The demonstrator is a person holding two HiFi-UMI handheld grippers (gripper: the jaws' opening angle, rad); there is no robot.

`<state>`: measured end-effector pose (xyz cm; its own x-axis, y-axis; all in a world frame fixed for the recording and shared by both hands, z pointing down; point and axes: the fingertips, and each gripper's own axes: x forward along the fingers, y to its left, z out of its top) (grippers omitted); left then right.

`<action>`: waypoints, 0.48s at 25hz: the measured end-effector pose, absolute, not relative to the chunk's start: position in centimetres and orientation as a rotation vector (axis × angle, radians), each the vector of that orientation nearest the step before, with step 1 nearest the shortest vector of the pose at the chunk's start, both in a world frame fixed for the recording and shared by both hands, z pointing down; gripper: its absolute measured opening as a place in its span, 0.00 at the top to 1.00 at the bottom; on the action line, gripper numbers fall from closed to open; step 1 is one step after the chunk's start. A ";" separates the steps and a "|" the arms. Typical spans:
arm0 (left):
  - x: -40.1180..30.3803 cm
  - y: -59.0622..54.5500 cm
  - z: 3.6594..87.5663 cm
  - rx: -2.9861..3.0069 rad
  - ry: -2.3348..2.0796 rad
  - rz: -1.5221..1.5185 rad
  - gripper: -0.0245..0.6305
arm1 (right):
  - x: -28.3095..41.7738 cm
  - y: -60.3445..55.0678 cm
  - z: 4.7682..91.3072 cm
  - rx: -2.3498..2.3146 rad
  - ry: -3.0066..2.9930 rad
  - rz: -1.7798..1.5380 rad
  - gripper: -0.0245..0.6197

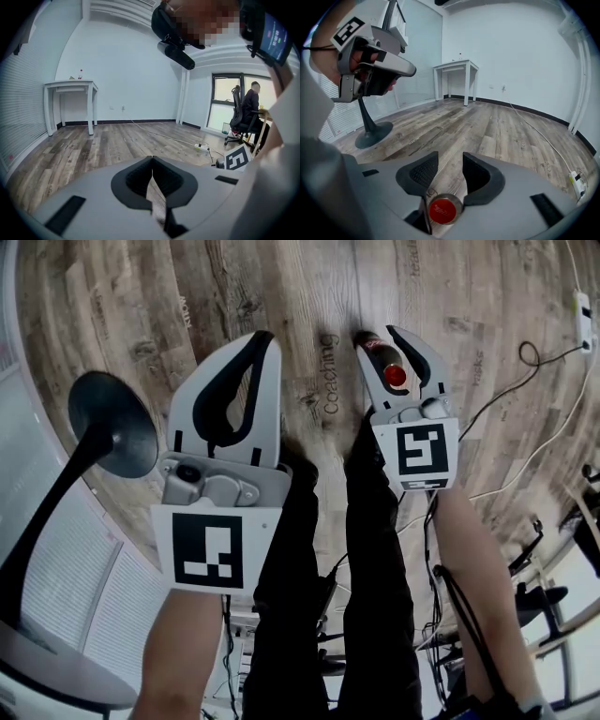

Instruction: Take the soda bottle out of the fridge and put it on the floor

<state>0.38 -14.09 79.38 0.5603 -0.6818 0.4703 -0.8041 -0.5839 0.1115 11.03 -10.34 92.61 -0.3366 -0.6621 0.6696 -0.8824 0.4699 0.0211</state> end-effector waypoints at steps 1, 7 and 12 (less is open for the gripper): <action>0.4 -14.2 79.0 2.487 -1.226 0.547 0.94 | 11.0 -10.7 92.1 1.284 -2.125 0.440 0.68; 0.2 -15.8 75.4 2.507 -1.278 0.506 0.94 | 10.5 -13.5 86.5 1.374 -2.193 0.363 0.71; -0.2 -17.8 69.9 2.515 -1.351 0.437 0.94 | 9.9 -16.9 78.8 1.483 -2.270 0.311 0.74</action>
